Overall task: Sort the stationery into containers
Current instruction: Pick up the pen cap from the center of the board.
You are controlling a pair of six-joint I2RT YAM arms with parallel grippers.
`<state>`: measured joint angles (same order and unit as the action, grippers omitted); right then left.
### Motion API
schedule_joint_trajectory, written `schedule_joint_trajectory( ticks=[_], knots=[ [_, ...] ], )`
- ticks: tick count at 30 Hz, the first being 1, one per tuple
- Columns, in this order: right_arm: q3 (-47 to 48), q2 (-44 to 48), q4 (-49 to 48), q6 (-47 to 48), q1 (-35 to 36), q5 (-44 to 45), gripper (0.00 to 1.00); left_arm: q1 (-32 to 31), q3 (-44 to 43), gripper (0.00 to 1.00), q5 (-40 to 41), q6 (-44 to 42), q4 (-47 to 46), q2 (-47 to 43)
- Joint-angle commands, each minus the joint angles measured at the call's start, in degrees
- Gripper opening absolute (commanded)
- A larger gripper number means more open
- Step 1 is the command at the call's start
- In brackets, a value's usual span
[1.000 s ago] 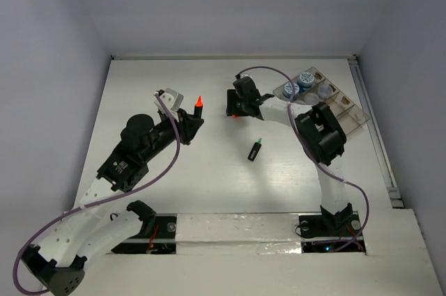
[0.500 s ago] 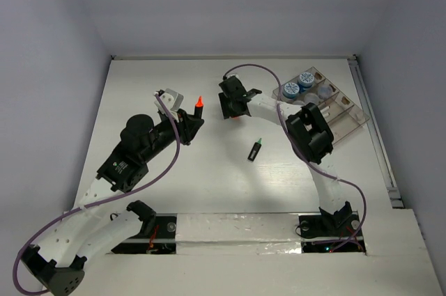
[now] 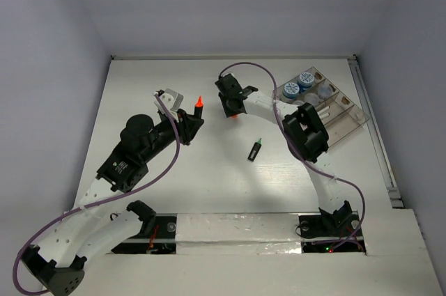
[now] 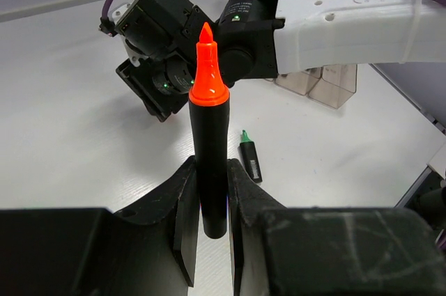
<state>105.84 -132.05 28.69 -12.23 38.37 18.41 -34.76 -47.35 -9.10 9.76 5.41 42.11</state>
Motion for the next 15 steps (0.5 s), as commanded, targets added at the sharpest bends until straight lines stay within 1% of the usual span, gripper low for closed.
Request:
schedule_joint_trajectory(
  ticks=[1, 3, 4, 5, 7, 8, 9, 10, 11, 12, 13, 14, 15],
  knots=[
    [0.24, -4.53, 7.08, 1.86, -0.14, 1.36, 0.36, 0.4, 0.07, 0.0, -0.92, 0.17, -3.3, -0.8],
    [0.68, -4.62, 7.17, 1.6, -0.14, 1.19, 0.27, 0.4, 0.15, 0.0, -0.65, 0.17, -3.21, -0.8],
    [0.77, -4.62, 6.82, 1.33, -0.14, 1.01, 0.15, 0.4, 0.16, 0.0, -0.65, 0.26, -3.21, -0.8],
    [0.77, -4.19, 6.65, 0.98, -0.14, 0.75, 0.09, 0.4, 0.16, 0.0, -0.65, 0.26, -3.3, -0.71],
    [-0.97, -2.7, 4.2, 0.19, -0.14, 0.48, 0.0, 0.4, 0.16, 0.0, -0.74, 0.7, -3.39, -0.54],
    [-2.21, -1.38, 2.79, 0.01, -0.14, 0.31, 0.0, 0.4, 0.16, 0.0, -0.91, 0.96, -3.48, -0.36],
    [-3.7, 2.2, 0.95, -0.34, -0.14, -0.22, 0.0, 0.4, 0.24, 0.0, -1.35, 1.49, -3.56, -0.27],
    [-5.28, 4.32, -2.55, -0.77, -0.14, -0.48, 0.0, 0.4, 0.24, 0.0, -1.79, 1.93, -3.74, -0.01],
    [-8.95, 6.69, -4.41, -1.65, -0.14, -0.83, 0.0, 0.4, -0.02, 0.0, -2.06, 3.06, -3.83, 0.51],
    [-11.25, 12.11, -6.6, -2.27, -0.14, -2.4, 0.0, 0.4, -0.19, 0.0, -2.75, 3.68, -3.83, 0.87],
    [-13.8, 15.04, -11.15, -2.97, -0.14, -3.38, 0.0, 0.4, -0.46, 0.0, -3.11, 4.38, -3.74, 1.39],
    [-19.13, 18.11, -13.37, -4.72, -0.14, -4.43, 0.0, 0.4, -0.37, 0.0, -3.37, 6.22, -3.91, 1.66],
    [-22.05, 24.32, -15.66, -5.6, -0.14, -5.74, 0.0, 0.4, -0.02, 0.0, -3.73, 7.45, -4.35, 1.92]
  ],
)
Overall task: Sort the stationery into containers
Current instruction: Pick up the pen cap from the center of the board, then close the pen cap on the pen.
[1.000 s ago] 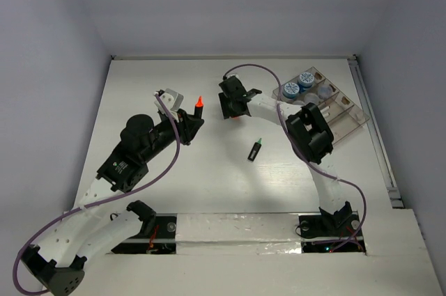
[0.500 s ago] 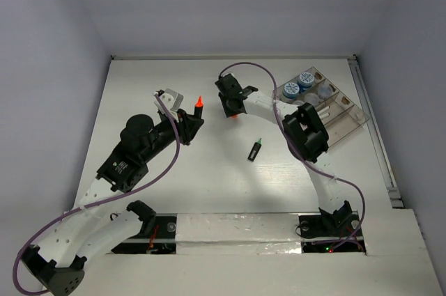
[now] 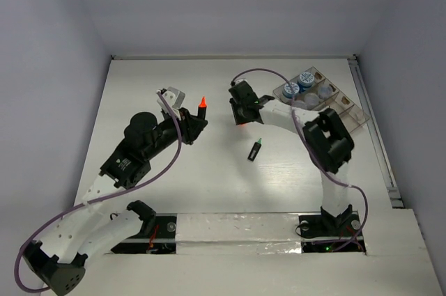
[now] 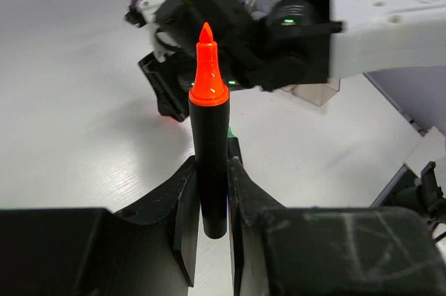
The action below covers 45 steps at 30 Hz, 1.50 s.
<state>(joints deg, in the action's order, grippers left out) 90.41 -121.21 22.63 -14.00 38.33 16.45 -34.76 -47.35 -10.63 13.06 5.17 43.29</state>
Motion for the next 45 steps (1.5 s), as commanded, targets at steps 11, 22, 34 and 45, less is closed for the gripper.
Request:
schedule_joint_trajectory(
  ticks=[11, 22, 34, 45],
  knots=[
    [-31.95, 45.5, -32.12, -18.42, -0.09, -9.07, 0.0, -14.0, 14.55, 0.0, 7.72, 14.1, -26.23, 6.54],
    [-36.88, 50.54, -39.24, -23.44, 4.47, -8.63, 0.0, -15.07, 13.52, 0.0, 10.1, 11.99, -33.38, 14.02],
    [-39.08, 49.31, -44.6, -24.15, 7.37, -5.99, 0.0, -15.07, 12.73, 0.0, 10.11, 11.29, -34.35, 15.95],
    [-38.64, 48.52, -42.94, -20.98, 9.84, -1.42, 0.0, -15.07, 12.2, 0.0, 10.11, 11.11, -33.82, 16.04]
  ],
)
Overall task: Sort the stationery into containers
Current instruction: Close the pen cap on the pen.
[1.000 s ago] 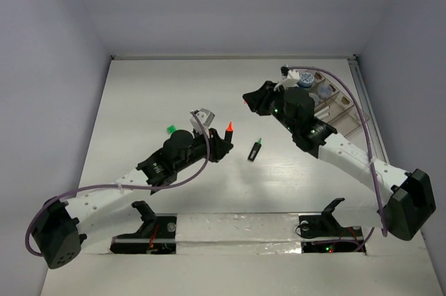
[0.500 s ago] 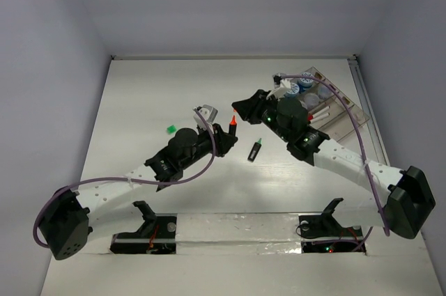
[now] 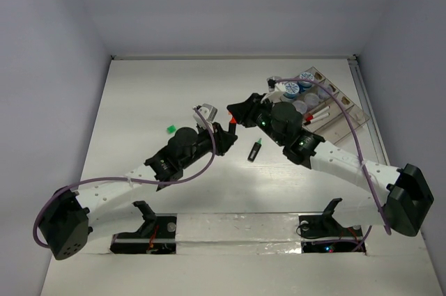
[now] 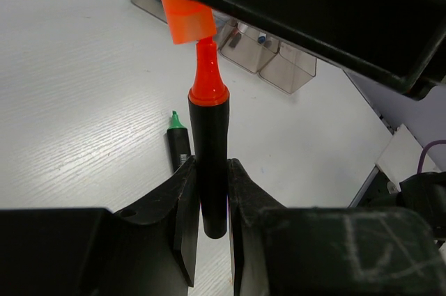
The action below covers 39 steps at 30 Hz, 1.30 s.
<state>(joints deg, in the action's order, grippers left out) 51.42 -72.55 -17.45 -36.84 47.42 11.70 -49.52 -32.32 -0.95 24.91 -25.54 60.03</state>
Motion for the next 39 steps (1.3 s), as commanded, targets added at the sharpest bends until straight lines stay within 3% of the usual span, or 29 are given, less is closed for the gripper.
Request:
schedule_joint_trajectory(
  ticks=[1, 27, 39],
  knots=[
    [0.26, -0.13, -2.94, 1.95, 1.27, 3.41, 0.0, -0.32, -2.84, 0.0, 0.42, -0.74, -3.11, -0.79],
    [-4.39, 0.31, -7.33, 8.19, 8.74, 16.5, 0.0, -0.32, -5.48, 0.0, 6.31, 0.32, -1.97, -0.18],
    [-8.43, 0.22, -8.74, 6.97, 11.56, 14.4, 0.0, -0.32, -10.39, 0.0, 7.98, -1.61, -0.83, -0.18]
  ],
)
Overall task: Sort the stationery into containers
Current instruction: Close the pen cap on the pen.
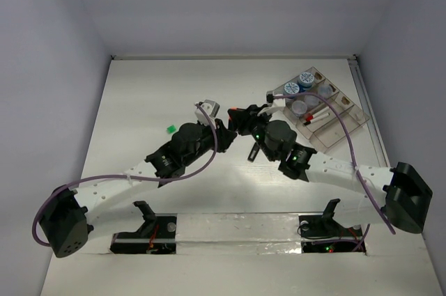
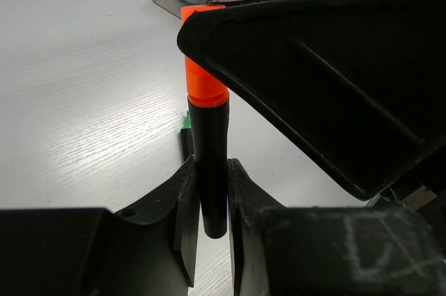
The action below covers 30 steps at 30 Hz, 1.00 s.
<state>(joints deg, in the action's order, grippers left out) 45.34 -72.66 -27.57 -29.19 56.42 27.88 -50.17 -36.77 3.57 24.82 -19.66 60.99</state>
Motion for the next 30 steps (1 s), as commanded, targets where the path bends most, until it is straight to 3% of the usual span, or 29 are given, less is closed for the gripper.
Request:
schedule_joint_trajectory(
  ticks=[1, 15, 30],
  knots=[
    [-2.89, 0.33, 1.56, -1.39, 2.55, -3.34, 0.0, 0.34, -6.46, 0.0, 3.63, -1.7, -6.71, -1.31],
    [-10.8, 2.88, 5.51, -9.39, 6.84, -9.6, 0.0, 0.34, -16.57, 0.0, 3.28, -4.51, -4.95, -1.4],
    [-15.81, -0.29, 0.85, -18.52, 13.19, -9.68, 0.0, 3.94, -25.89, 0.0, 3.46, -7.59, -5.74, 1.94]
  ],
)
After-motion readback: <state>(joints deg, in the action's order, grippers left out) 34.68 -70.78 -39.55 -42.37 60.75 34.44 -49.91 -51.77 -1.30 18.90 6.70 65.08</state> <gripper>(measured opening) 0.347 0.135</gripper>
